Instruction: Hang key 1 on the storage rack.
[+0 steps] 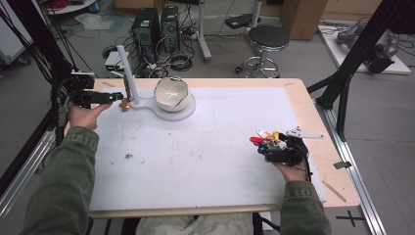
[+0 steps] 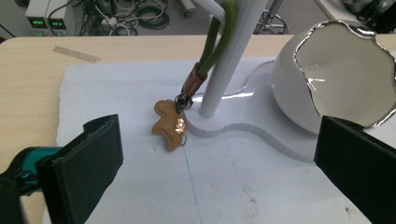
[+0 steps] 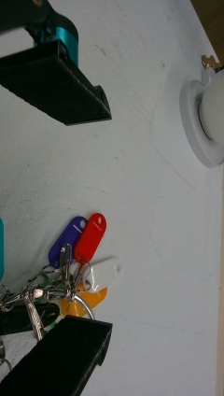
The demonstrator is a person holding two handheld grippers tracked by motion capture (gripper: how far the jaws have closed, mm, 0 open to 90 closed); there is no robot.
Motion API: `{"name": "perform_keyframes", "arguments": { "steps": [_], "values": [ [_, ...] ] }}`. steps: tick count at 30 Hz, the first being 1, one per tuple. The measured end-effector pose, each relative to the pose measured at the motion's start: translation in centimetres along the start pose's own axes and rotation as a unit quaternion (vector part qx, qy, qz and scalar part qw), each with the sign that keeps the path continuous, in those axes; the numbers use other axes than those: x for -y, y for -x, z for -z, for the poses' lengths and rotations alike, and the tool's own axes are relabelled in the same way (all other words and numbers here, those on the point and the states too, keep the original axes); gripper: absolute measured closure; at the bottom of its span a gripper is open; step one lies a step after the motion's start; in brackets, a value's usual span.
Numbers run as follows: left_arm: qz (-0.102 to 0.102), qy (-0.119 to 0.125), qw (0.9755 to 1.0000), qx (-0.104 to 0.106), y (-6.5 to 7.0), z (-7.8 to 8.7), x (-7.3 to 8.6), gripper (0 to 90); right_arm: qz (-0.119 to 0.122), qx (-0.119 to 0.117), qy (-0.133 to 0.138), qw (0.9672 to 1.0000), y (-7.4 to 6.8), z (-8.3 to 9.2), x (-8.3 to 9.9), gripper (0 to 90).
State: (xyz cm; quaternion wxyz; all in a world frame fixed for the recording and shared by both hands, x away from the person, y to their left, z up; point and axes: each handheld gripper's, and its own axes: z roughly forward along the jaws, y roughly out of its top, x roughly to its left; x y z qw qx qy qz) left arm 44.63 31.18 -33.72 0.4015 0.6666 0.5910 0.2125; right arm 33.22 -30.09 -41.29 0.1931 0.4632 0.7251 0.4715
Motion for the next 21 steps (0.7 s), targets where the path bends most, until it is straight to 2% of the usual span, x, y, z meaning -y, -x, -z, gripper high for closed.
{"name": "perform_keyframes", "arguments": {
  "steps": [8, 11, 14, 21],
  "values": [
    [0.007, 0.009, 0.9999, 0.006, -0.1, 0.6, 1.4, 1.6, 0.001, 0.000, -0.001, 1.0000, 0.0, 0.0, 0.0, 0.8],
    [0.009, 0.017, 0.9997, 0.015, 0.1, 1.0, 1.9, 1.6, 0.003, 0.001, 0.000, 1.0000, 0.0, 0.0, 0.0, 0.8],
    [-0.005, 0.022, 0.9996, 0.020, 0.7, 1.4, 2.5, 1.6, 0.002, 0.001, 0.000, 1.0000, 0.0, 0.0, 0.0, 0.8],
    [-0.012, 0.031, 0.9990, 0.029, 1.4, 2.3, 3.5, 1.6, 0.003, 0.000, 0.000, 1.0000, 0.0, 0.0, 0.0, 0.8]
  ]
}}
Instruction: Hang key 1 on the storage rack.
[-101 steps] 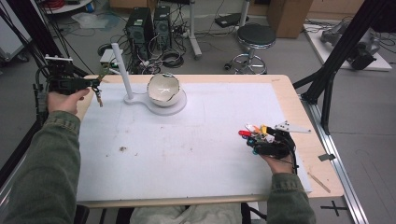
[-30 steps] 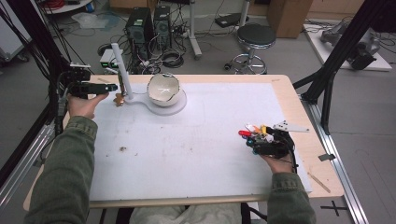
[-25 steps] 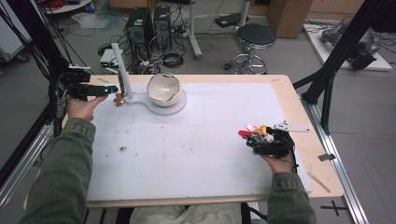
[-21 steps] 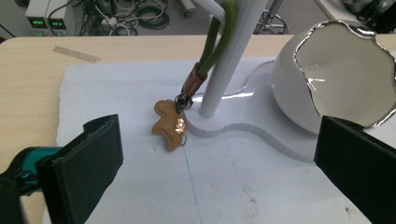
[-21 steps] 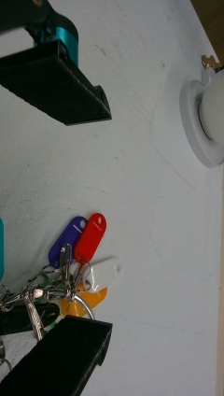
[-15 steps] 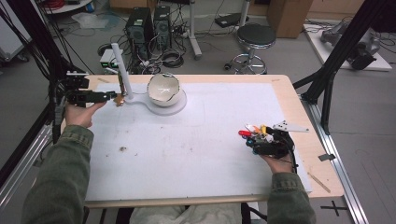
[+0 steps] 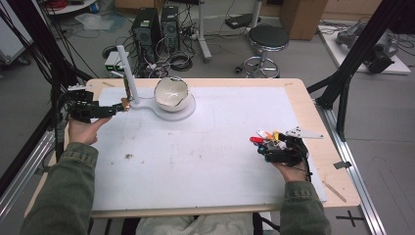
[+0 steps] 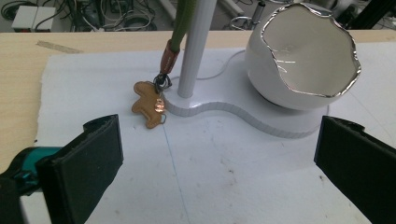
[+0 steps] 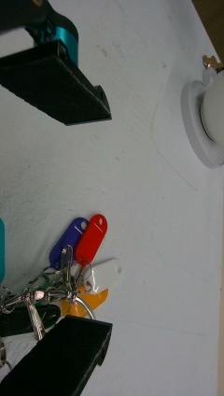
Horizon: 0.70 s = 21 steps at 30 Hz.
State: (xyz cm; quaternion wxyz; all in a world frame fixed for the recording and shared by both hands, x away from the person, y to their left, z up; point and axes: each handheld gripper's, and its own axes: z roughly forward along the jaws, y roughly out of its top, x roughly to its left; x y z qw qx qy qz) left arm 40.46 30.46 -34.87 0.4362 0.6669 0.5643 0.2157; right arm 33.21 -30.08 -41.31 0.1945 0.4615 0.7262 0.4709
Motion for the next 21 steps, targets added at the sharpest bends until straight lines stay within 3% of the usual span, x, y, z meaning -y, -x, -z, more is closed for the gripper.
{"name": "perform_keyframes", "arguments": {
  "steps": [3, 5, 13, 21],
  "values": [
    [-0.004, 0.006, 0.9999, -0.014, 0.2, 0.3, 0.5, 1.6, -0.001, 0.000, 0.002, 1.0000, 0.1, 0.0, 0.0, 0.8],
    [0.008, 0.019, 0.9998, -0.005, 0.1, 0.6, 1.0, 1.6, -0.003, 0.000, 0.002, 1.0000, 0.1, 0.1, 0.0, 0.8],
    [0.030, 0.032, 0.9990, 0.004, -0.4, 1.3, 2.9, 1.6, -0.003, -0.001, 0.000, 1.0000, 0.0, 0.0, 0.0, 0.8],
    [0.019, 0.038, 0.9990, 0.012, 0.4, 1.6, 3.7, 1.6, -0.001, 0.000, -0.001, 1.0000, 0.0, 0.0, 0.0, 0.8]
  ]
}}
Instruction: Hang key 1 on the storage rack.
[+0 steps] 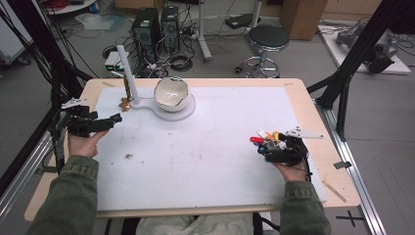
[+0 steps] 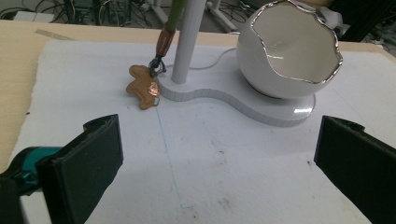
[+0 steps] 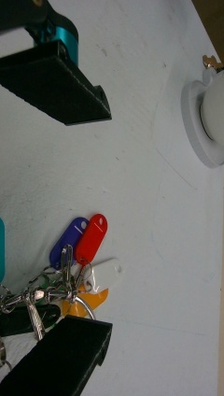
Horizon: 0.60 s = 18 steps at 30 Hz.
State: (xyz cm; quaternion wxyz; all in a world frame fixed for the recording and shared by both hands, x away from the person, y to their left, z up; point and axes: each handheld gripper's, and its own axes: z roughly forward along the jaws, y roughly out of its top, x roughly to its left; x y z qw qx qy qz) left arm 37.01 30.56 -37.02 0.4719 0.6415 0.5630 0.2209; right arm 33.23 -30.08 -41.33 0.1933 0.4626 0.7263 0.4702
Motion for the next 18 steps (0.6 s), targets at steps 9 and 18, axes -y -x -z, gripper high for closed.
{"name": "perform_keyframes", "arguments": {
  "steps": [9, 18],
  "values": [
    [0.000, 0.010, 0.9999, 0.006, 0.3, 1.0, 1.4, 1.6, 0.001, 0.000, 0.001, 1.0000, 0.0, 0.0, 0.0, 0.8],
    [-0.006, 0.004, 1.0000, 0.002, 0.4, 1.5, 2.9, 1.6, -0.001, 0.001, -0.001, 1.0000, 0.0, 0.0, 0.0, 0.8]
  ]
}}
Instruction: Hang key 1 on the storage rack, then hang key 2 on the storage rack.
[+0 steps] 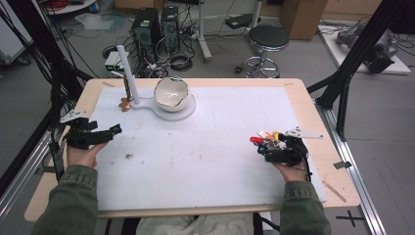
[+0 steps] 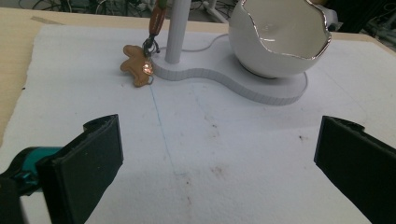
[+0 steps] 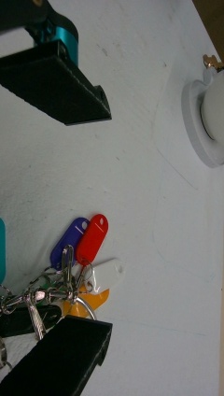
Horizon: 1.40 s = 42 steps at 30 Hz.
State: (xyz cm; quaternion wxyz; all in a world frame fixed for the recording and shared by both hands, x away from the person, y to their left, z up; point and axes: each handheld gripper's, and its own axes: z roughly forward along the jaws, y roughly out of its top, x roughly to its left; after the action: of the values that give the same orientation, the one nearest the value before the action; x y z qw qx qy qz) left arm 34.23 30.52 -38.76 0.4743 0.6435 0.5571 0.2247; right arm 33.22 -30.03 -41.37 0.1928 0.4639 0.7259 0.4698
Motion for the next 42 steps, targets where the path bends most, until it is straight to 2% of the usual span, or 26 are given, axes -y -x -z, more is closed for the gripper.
{"name": "perform_keyframes", "arguments": {
  "steps": [8, 19, 23, 28, 39, 42],
  "values": [
    [-0.004, -0.012, 0.9999, -0.008, -0.3, -0.1, 0.8, 1.7, 0.002, 0.001, -0.002, 1.0000, 0.0, 0.0, 0.0, 0.8],
    [-0.003, -0.009, 0.9999, -0.008, -0.4, 0.7, 2.8, 1.7, 0.001, -0.002, 0.001, 1.0000, 0.0, 0.0, 0.0, 0.8],
    [0.004, -0.018, 0.9998, -0.007, -0.7, 0.7, 3.4, 1.6, 0.001, -0.002, 0.001, 1.0000, 0.1, 0.0, 0.0, 0.8],
    [0.003, -0.033, 0.9994, -0.007, -0.8, 0.7, 4.1, 1.7, -0.002, -0.007, -0.004, 1.0000, 0.0, 0.1, 0.0, 0.8],
    [0.001, -0.028, 0.9996, -0.009, -1.0, 1.1, 4.5, 1.6, 0.020, -0.008, -0.010, 0.9997, -0.3, -0.2, -0.9, 0.8],
    [-0.005, -0.029, 0.9995, -0.014, -0.9, 1.1, 4.6, 1.6, 0.019, -0.008, -0.010, 0.9997, -0.1, -0.3, -1.2, 0.8]
  ]
}}
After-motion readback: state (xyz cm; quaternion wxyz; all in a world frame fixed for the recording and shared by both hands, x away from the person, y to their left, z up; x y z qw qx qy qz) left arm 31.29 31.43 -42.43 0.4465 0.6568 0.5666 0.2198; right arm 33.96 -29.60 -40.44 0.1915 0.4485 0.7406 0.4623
